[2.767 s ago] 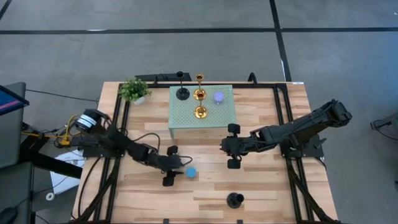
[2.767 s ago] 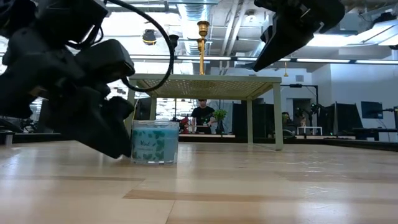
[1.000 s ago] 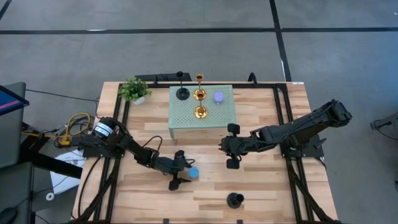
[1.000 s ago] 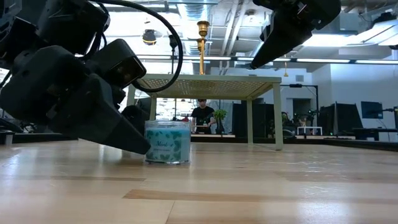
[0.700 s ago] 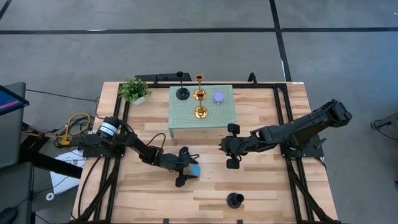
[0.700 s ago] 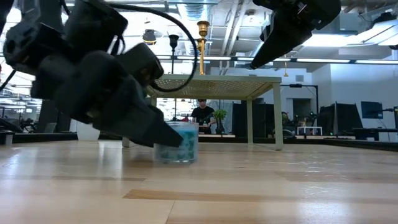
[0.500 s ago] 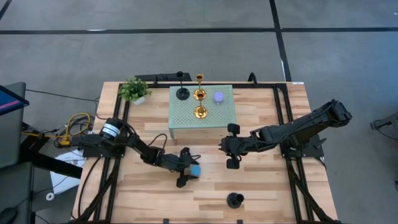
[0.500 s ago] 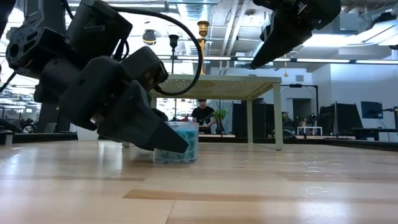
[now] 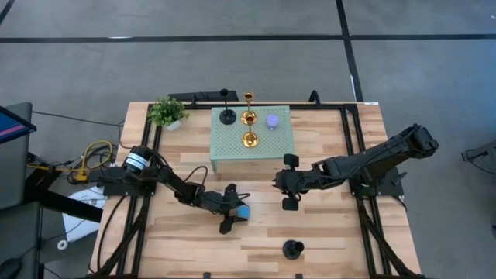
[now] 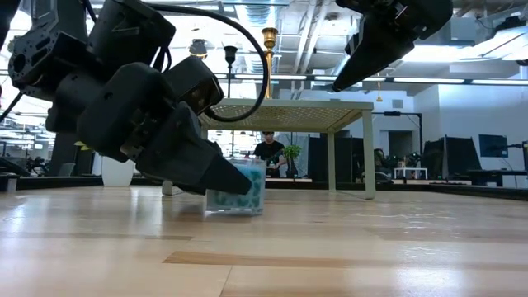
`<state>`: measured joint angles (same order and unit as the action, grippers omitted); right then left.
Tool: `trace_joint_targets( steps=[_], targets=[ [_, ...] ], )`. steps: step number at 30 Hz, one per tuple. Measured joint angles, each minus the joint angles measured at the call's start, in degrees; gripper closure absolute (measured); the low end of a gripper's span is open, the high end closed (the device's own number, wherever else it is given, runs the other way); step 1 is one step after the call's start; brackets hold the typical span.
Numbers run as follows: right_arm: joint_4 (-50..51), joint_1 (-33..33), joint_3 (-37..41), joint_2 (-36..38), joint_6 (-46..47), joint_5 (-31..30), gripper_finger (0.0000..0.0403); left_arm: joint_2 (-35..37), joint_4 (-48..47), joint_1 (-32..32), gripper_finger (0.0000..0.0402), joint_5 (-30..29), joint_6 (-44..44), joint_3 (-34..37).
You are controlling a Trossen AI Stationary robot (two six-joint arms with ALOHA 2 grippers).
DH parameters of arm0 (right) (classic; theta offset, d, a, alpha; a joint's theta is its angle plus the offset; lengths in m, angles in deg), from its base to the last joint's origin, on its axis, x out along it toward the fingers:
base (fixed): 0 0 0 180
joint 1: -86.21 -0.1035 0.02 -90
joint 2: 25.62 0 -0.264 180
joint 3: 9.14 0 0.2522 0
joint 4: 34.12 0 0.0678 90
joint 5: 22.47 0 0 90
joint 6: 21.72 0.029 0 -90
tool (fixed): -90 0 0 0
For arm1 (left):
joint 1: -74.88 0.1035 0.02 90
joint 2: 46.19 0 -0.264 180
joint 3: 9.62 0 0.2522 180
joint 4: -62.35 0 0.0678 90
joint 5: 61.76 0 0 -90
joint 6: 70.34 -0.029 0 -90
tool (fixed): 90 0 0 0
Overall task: Pick & Place candle stick holders
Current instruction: Put the blue scented candle on the shelf
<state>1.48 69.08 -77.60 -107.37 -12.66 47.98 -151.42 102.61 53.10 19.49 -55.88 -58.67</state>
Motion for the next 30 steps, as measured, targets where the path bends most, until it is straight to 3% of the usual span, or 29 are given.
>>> trace_joint_targets(
  steps=[4, 10, 17, 25, 30],
  targets=[
    [0.0, 0.0, 0.0, 0.0, 0.0, 0.0, 0.0343, 0.0, 0.1, 0.0, 0.0165, 0.0, 0.0, 0.0],
    [0.0, 0.0, 0.0, 0.0, 0.0, 0.0, 0.0343, 0.0, 0.0, 0.0, 0.0136, 0.0, 0.0, 0.0],
    [0.4, 0.0, 0.0, 0.0, 0.0, 0.0, 0.0343, 0.1, 0.1, 0.0, 0.0166, -0.2, 0.0, 0.0],
    [1.5, 0.0, 0.0, 0.0, 0.0, 0.0, 0.0343, 0.1, 0.0, 0.0, 0.0137, -0.2, 0.0, 0.0],
    [2.5, 0.0, 0.0, 0.0, 0.0, 0.0, 0.0343, 0.1, 0.3, 0.0, 0.0158, -0.2, 0.0, 0.0]
  ],
)
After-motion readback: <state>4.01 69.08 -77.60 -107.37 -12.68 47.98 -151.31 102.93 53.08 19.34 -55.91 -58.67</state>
